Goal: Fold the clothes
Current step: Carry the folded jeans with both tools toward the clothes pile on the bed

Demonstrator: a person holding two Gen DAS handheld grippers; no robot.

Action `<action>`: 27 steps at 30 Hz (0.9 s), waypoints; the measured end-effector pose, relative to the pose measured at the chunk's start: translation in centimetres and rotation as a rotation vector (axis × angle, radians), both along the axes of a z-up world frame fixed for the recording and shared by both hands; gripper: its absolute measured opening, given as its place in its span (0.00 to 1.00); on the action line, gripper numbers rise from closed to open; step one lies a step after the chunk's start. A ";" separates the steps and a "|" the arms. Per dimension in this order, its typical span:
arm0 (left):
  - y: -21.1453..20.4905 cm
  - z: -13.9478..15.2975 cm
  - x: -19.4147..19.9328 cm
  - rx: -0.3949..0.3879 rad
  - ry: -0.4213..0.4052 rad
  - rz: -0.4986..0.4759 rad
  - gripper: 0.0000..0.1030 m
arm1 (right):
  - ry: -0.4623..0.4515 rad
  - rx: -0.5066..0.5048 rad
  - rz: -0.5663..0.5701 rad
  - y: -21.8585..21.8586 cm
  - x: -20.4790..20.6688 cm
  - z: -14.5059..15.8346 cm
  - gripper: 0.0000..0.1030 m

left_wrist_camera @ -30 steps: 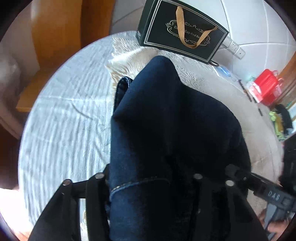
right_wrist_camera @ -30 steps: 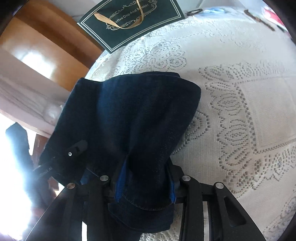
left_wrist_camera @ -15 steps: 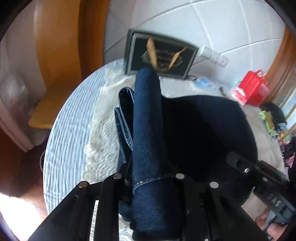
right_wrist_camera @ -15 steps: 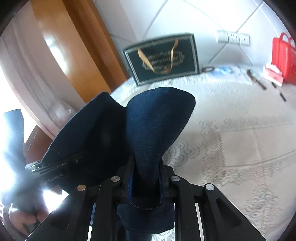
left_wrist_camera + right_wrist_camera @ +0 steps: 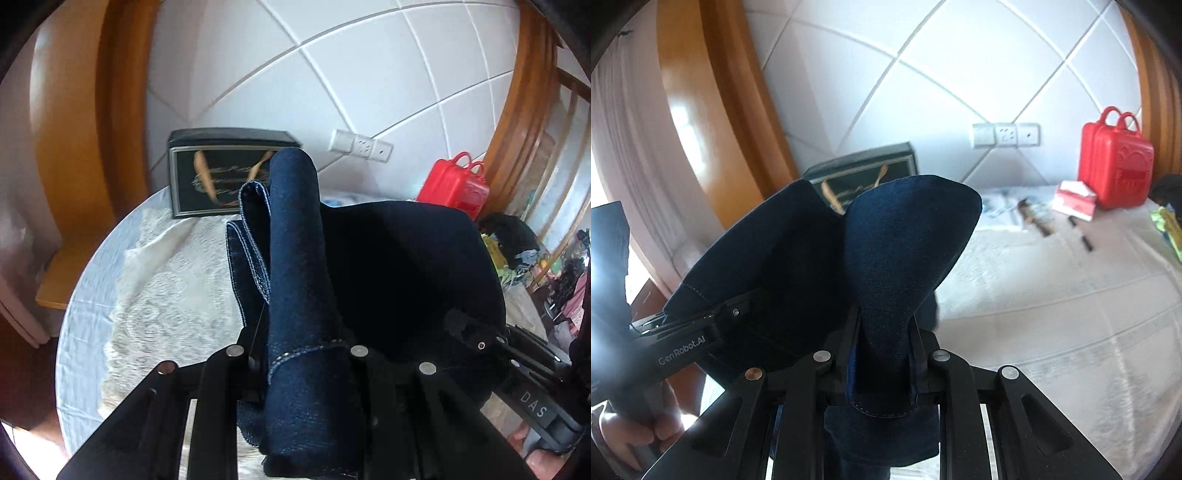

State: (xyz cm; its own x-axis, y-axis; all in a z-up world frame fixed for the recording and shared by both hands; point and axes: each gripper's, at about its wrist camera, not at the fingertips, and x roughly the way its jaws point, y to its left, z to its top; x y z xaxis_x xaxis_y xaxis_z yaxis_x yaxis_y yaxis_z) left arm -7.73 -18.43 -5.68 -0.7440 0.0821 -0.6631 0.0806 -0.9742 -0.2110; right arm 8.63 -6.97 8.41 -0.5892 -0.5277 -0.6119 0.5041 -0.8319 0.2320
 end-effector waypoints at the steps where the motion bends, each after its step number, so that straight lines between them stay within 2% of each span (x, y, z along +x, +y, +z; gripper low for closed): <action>1: 1.4 0.2 -0.2 -0.006 0.005 0.003 0.20 | 0.005 -0.007 0.000 1.1 -0.3 0.2 0.18; 10: 11.7 2.2 -1.4 -0.021 0.025 0.006 0.20 | 0.031 -0.038 0.021 10.5 -4.0 1.6 0.19; 16: 16.2 2.8 -2.7 -0.001 0.045 -0.095 0.20 | 0.043 -0.038 -0.057 15.4 -4.5 2.8 0.18; 19: 18.0 2.7 -3.2 0.021 0.050 -0.157 0.20 | 0.049 -0.003 -0.117 17.2 -4.2 3.3 0.18; 27: 25.0 3.3 -4.3 -0.007 0.056 -0.251 0.20 | 0.040 -0.003 -0.228 23.4 -4.2 3.5 0.18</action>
